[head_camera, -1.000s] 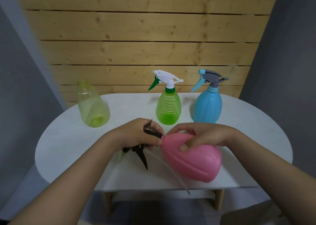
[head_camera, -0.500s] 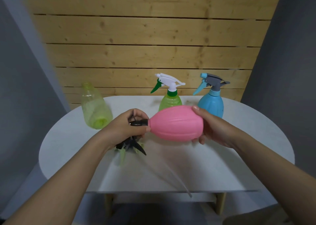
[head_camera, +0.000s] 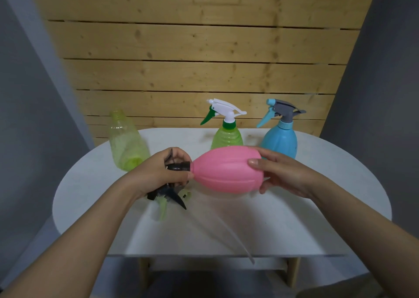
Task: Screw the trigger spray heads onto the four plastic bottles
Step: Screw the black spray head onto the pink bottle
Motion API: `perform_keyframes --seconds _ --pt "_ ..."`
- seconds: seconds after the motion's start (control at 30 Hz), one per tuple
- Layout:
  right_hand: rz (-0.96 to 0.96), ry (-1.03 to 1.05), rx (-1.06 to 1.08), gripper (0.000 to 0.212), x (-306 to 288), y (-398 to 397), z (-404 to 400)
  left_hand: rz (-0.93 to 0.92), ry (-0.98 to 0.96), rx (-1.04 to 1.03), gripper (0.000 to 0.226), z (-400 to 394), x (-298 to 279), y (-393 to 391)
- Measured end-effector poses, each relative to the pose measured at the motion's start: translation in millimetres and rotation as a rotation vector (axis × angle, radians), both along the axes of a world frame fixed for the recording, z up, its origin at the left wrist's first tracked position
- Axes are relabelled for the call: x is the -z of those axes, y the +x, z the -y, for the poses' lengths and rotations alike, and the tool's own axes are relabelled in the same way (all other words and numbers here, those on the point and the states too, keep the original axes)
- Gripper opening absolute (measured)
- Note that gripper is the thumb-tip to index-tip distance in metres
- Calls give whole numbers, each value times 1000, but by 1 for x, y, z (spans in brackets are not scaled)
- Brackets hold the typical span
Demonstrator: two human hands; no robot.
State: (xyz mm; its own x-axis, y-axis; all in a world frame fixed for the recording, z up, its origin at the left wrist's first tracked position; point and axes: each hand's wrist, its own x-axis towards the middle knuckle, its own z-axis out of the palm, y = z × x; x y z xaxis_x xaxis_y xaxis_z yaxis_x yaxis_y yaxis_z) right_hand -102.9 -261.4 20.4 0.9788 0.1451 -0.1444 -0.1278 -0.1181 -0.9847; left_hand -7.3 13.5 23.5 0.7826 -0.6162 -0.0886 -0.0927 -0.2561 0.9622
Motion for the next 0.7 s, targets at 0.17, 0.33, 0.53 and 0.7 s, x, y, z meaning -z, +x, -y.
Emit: perform_keyframes --seconds 0.17,0.33,0.53,0.7 --pt "-77 -146 -31 70 1 1 -1 -11 3 17 23 3 1 -4" --pt "8 142 -67 67 1 1 5 -99 -94 -85 18 4 -2 -1" --pt "-33 -78 22 58 -4 -1 0 -44 -73 34 23 2 -3 -3" --pt "-109 -135 39 86 2 1 -2 -26 -43 19 24 3 3 -1"
